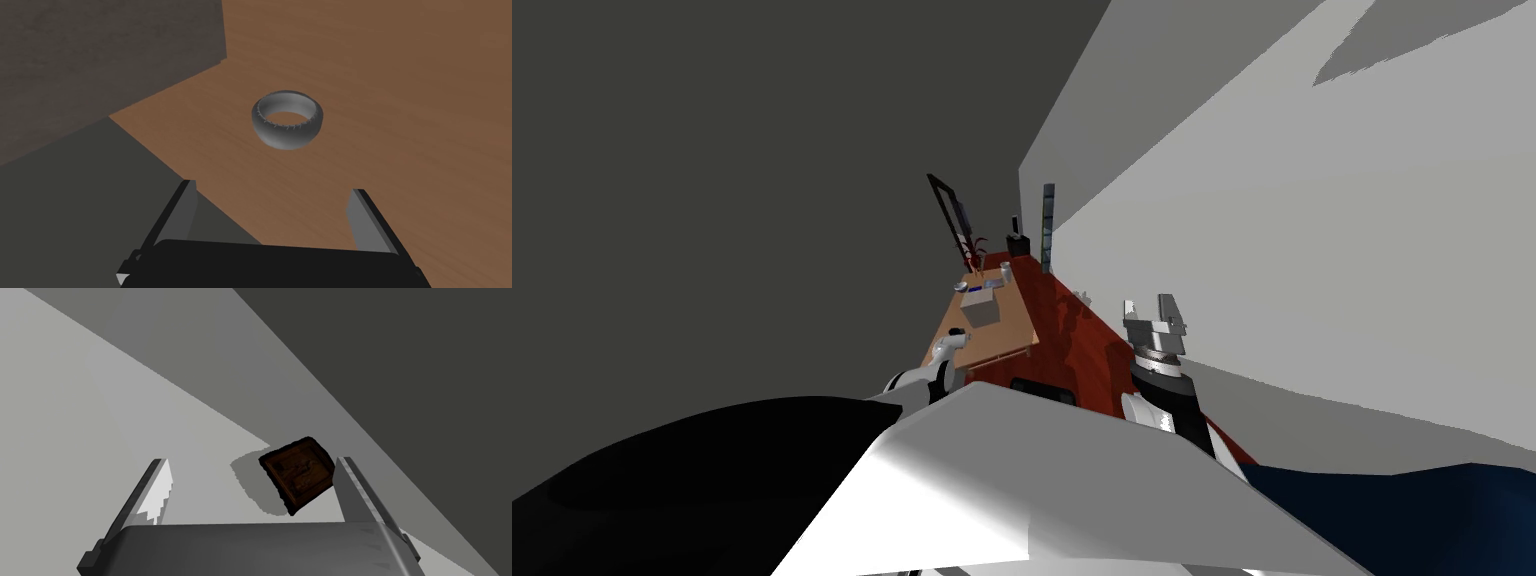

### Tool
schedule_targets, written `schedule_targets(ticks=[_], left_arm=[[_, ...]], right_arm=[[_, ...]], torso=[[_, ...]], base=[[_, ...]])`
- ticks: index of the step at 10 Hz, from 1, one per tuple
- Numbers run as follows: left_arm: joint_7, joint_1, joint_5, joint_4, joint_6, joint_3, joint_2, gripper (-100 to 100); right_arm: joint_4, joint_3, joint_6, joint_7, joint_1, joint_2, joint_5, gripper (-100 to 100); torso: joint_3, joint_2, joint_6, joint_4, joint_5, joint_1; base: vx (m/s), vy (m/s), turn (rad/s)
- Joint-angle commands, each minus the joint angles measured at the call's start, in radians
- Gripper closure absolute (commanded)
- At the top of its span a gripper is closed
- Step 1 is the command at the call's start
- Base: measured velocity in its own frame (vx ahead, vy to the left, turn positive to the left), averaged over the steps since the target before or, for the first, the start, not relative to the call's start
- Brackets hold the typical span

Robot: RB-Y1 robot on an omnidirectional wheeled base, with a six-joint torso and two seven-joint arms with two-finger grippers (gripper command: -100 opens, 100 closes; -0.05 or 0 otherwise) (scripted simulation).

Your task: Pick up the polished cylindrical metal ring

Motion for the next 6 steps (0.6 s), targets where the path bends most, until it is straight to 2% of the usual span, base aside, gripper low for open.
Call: schedule_targets(ticks=[1,3,4,5,6], left_arm=[[-0.011,-0.005,0.002,0.01,0.028,0.0,0.001,-100],[-0.021,-0.017,-0.001,0.039,0.049,0.0,0.0,-100],[-0.02,-0.012,0.003,0.032,0.041,0.0,0.001,-100],[-0.02,-0.013,0.003,0.036,0.04,0.0,0.001,0],[-0.07,-0.01,0.023,0.033,0.034,0.023,-0.006,-100]], right_arm=[[0.0,0.0,0.0,0.0,0.0,0.0,0.0,0],[0.0,0.0,0.0,0.0,0.0,0.0,0.0,0],[0.0,0.0,0.0,0.0,0.0,0.0,0.0,0],[0.0,0.0,0.0,0.0,0.0,0.0,0.0,0],[0.0,0.0,0.0,0.0,0.0,0.0,0.0,0]], torso=[[0.0,0.0,0.0,0.0,0.0,0.0],[0.0,0.0,0.0,0.0,0.0,0.0],[0.0,-0.001,0.0,0.0,0.0,0.001],[0.0,0.001,0.0,0.0,0.0,0.0],[0.001,0.002,0.0,0.0,0.0,0.0]], base=[[0.031,0.014,-0.053],[0.042,0.019,-0.093],[0.022,0.013,-0.015],[0.0,0.0,0.0],[0.033,-0.007,0.077]])
